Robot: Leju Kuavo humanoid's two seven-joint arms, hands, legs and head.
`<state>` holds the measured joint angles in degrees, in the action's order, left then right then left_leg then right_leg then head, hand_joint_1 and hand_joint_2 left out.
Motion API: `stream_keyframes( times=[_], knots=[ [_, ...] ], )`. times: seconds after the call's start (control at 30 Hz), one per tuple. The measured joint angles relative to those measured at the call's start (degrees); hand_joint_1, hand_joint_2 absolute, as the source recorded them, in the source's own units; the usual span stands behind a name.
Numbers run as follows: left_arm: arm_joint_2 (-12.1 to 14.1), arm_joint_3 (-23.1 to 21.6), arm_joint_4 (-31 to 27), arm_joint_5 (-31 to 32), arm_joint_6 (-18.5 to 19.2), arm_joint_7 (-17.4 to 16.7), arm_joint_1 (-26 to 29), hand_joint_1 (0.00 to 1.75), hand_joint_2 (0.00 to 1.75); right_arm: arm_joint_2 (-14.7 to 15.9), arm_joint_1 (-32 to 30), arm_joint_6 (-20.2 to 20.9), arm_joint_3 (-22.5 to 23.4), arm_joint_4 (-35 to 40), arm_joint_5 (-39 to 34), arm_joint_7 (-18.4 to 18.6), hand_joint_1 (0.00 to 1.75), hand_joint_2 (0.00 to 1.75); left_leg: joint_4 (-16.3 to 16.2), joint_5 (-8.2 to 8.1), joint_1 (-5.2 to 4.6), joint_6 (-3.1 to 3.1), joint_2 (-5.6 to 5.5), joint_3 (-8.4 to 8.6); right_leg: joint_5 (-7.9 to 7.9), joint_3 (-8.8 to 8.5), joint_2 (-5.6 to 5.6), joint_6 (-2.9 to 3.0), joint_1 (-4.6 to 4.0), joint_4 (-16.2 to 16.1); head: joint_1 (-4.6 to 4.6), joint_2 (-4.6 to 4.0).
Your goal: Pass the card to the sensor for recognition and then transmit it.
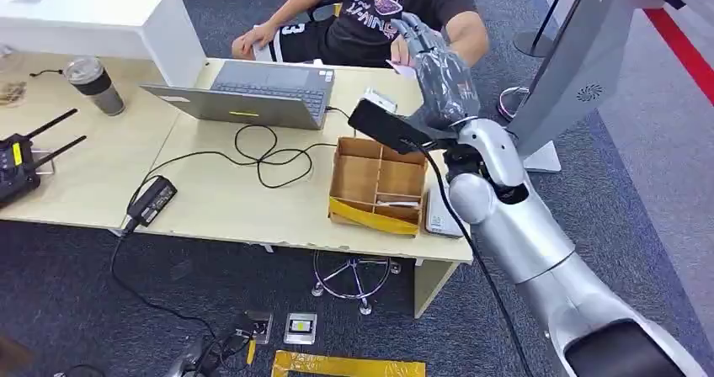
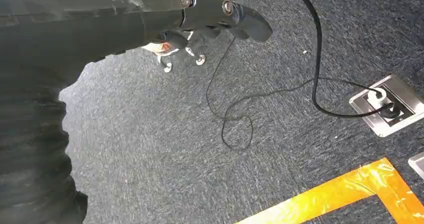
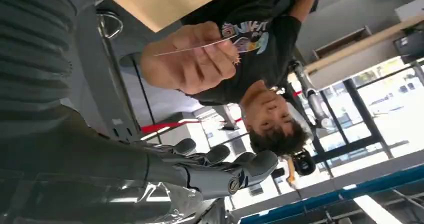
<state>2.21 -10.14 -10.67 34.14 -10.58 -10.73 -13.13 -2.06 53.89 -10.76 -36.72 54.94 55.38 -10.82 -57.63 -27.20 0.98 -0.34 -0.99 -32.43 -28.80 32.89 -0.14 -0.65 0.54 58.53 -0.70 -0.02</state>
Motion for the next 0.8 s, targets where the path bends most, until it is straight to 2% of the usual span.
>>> stream_keyframes(
  times=[0.07,0.1,0.17,0.3,0.8],
  knots=[
    [0.0,0.0,0.0,0.3,0.2,0.0,0.0,0.00,1.75,-0.1,0.4,-1.2,-0.1,-2.5,0.3,0.2,0.00,1.75,0.0,0.00,0.00,0.00,0.00,0.00,0.00,0.00,0.00,0.00,0.00,0.0,0.00,0.00],
    [0.0,0.0,0.0,0.7,0.4,0.0,-0.1,0.00,1.75,-0.1,1.5,-4.0,-0.1,-8.9,0.9,0.2,0.00,1.75,0.0,0.00,0.00,0.00,-0.01,0.00,0.00,0.00,0.00,0.00,0.00,0.0,0.00,0.00],
    [-0.1,0.0,0.0,0.7,0.4,0.0,-0.2,0.00,1.75,-0.1,1.9,-4.7,-0.1,-13.8,1.3,0.9,0.00,1.75,0.0,0.00,0.00,0.00,-0.01,0.00,0.00,0.03,0.01,0.00,0.00,0.0,0.00,0.00],
    [-0.2,0.0,0.0,0.9,0.4,0.0,-0.2,0.00,1.75,-0.1,2.4,-5.8,-0.1,-17.3,2.0,1.4,0.00,1.75,0.0,0.00,0.00,0.00,0.00,0.00,0.00,0.04,0.03,0.00,0.00,0.0,0.00,0.00],
    [-0.2,0.0,0.0,1.0,0.3,0.0,-0.2,0.00,1.75,0.2,2.6,-8.1,0.0,-22.7,2.2,1.5,0.00,1.75,0.0,0.00,0.00,0.00,0.07,0.01,0.01,0.06,0.13,0.01,0.00,0.0,0.00,0.00]
  ],
)
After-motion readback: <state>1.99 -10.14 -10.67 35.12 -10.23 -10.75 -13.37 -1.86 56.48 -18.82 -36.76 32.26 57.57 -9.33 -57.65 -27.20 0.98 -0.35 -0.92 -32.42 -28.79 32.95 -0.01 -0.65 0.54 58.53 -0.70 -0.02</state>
